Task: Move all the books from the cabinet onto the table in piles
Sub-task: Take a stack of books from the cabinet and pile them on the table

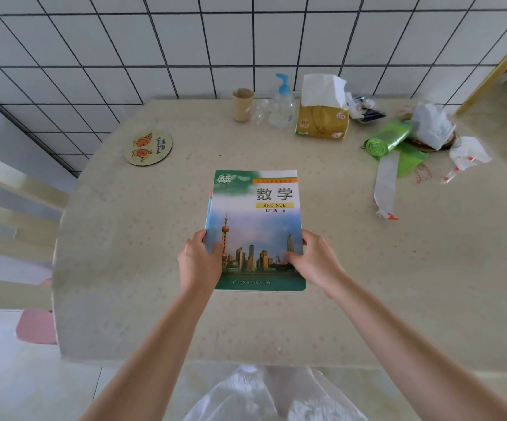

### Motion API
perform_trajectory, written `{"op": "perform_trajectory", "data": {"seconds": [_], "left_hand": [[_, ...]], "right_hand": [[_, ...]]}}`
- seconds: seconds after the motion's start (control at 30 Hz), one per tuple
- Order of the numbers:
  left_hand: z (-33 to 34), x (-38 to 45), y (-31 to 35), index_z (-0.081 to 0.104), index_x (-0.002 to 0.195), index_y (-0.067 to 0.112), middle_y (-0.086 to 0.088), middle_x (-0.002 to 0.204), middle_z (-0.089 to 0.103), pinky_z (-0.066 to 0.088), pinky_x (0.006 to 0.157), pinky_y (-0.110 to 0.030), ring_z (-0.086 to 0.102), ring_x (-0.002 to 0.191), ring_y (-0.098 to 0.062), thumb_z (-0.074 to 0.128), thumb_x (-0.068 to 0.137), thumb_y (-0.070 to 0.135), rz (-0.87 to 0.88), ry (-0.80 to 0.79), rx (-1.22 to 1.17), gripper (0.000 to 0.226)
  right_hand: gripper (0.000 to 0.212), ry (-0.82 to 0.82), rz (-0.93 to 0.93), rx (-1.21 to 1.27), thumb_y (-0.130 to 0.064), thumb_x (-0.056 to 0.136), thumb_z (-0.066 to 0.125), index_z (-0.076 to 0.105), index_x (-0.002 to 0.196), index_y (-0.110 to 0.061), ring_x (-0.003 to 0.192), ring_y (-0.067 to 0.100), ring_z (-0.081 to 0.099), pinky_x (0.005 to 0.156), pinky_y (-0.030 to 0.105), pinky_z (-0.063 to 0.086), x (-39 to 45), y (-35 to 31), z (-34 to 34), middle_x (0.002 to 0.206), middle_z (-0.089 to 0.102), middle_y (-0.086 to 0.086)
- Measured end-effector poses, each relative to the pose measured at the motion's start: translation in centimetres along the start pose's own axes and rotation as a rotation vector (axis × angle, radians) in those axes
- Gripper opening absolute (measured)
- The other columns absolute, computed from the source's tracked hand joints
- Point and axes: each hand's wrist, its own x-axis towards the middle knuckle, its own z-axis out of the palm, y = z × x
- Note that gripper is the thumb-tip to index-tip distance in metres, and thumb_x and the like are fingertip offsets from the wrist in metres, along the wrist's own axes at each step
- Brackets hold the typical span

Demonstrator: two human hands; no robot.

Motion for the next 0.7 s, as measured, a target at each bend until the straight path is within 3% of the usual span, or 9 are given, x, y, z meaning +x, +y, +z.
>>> {"op": "perform_trajectory", "data": {"seconds": [0.13, 0.2, 0.3, 0.4, 0.47, 0.6, 0.7], "left_hand": [[-0.2, -0.1, 0.3, 0.052, 0.130, 0.014, -0.005, 0.117, 0.061, 0.050, 0.087, -0.044, 0.056, 0.104, -0.029, 0.058, 0.090, 0.023, -0.019, -0.053, -0.013, 0.042], [-0.5, -0.1, 0.3, 0.050, 0.132, 0.014, -0.004, 0.118, 0.060, 0.046, 0.081, -0.036, 0.055, 0.102, -0.026, 0.060, 0.088, 0.023, -0.028, -0.093, -0.010, 0.045], [-1.1, -0.1, 0.3, 0.050, 0.132, 0.017, -0.004, 0.120, 0.062, 0.041, 0.077, -0.032, 0.056, 0.106, -0.026, 0.061, 0.087, 0.025, 0.002, -0.119, -0.012, 0.047], [-1.6, -0.7, 1.1, 0.046, 0.138, 0.016, -0.005, 0.137, 0.054, 0.039, 0.094, -0.035, 0.049, 0.124, -0.028, 0.057, 0.092, 0.027, 0.131, -0.058, 0.040, 0.049], [-1.7, -1.3, 2.1, 0.045, 0.140, 0.013, -0.005, 0.142, 0.050, 0.033, 0.101, -0.028, 0.045, 0.130, -0.024, 0.057, 0.092, 0.020, 0.244, -0.036, 0.045, 0.050], [-0.6, -2.1, 3.8, 0.052, 0.133, 0.012, -0.001, 0.133, 0.058, 0.034, 0.098, -0.022, 0.052, 0.123, -0.020, 0.058, 0.090, 0.011, 0.522, -0.074, 0.049, 0.044], [0.3, -3.3, 4.5, 0.058, 0.124, 0.014, 0.004, 0.122, 0.065, 0.033, 0.087, -0.012, 0.059, 0.111, -0.018, 0.058, 0.090, 0.010, 0.691, -0.180, 0.030, 0.035]], "right_hand": [[0.038, 0.010, -0.011, 0.064, -0.021, 0.084, 0.064, 0.056, 0.121, -0.017, 0.107, 0.025, 0.057, 0.089, 0.039, 0.049, -0.4, 0.0, -0.2, 0.115, 0.063, 0.001], [0.040, 0.016, -0.005, 0.119, -0.027, 0.086, 0.060, 0.053, 0.125, -0.021, 0.106, 0.023, 0.059, 0.089, 0.045, 0.052, -0.8, 0.2, -0.5, 0.114, 0.060, -0.005], [0.043, 0.051, -0.028, 0.134, -0.031, 0.090, 0.056, 0.050, 0.132, -0.021, 0.107, 0.023, 0.062, 0.090, 0.043, 0.052, -1.8, 0.7, -0.6, 0.129, 0.059, -0.002], [0.048, 0.121, -0.063, 0.111, -0.026, 0.093, 0.055, 0.044, 0.139, -0.017, 0.117, 0.024, 0.056, 0.095, 0.038, 0.047, -3.3, 1.3, -0.7, 0.136, 0.054, 0.003], [0.048, 0.181, -0.087, 0.119, -0.022, 0.093, 0.056, 0.044, 0.139, -0.016, 0.122, 0.023, 0.054, 0.100, 0.036, 0.044, -4.3, 1.6, -0.7, 0.135, 0.055, 0.005], [0.043, 0.334, -0.101, 0.125, -0.013, 0.093, 0.056, 0.049, 0.135, -0.014, 0.120, 0.022, 0.056, 0.098, 0.032, 0.044, -6.5, 2.4, -0.6, 0.131, 0.059, 0.007], [0.038, 0.452, -0.080, 0.164, -0.009, 0.092, 0.057, 0.053, 0.130, -0.011, 0.115, 0.019, 0.059, 0.097, 0.032, 0.046, -9.1, 3.4, 0.1, 0.124, 0.062, 0.006]]}}
